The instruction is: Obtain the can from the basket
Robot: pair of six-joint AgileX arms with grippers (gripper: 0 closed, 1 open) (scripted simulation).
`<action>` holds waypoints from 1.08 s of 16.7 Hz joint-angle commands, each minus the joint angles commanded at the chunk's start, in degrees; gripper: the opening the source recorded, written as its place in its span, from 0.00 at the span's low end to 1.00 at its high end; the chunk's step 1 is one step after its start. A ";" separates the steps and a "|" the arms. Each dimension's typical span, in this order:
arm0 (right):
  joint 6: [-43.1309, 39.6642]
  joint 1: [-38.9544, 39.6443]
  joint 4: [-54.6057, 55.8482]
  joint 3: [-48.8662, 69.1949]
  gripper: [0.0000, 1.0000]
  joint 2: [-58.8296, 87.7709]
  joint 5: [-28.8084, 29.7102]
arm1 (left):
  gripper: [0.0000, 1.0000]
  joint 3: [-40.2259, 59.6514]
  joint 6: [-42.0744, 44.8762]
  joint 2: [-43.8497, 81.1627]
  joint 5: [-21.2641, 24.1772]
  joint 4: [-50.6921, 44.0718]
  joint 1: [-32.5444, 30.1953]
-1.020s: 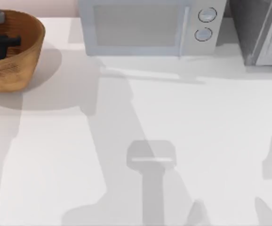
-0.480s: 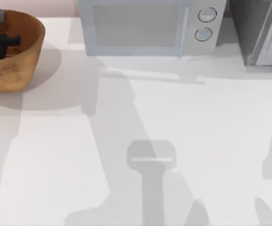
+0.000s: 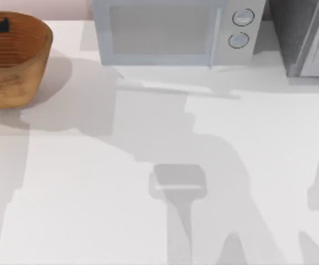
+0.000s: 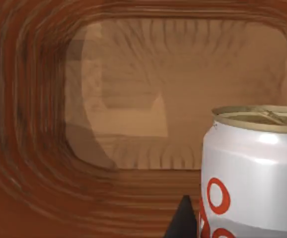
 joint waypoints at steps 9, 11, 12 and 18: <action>0.00 0.00 0.00 0.00 1.00 0.00 0.00 | 0.00 -54.08 -2.54 -63.07 -1.45 28.66 -2.21; 0.00 0.00 0.00 0.00 1.00 0.00 0.00 | 0.00 -66.48 -3.13 -76.81 -1.76 35.11 -2.72; 0.00 0.00 0.00 0.00 1.00 0.00 0.00 | 0.00 -72.37 -3.42 -83.20 -1.91 38.18 -2.97; 0.00 0.00 0.00 0.00 1.00 0.00 0.00 | 0.00 -97.99 -4.79 -109.92 -2.59 52.54 -4.15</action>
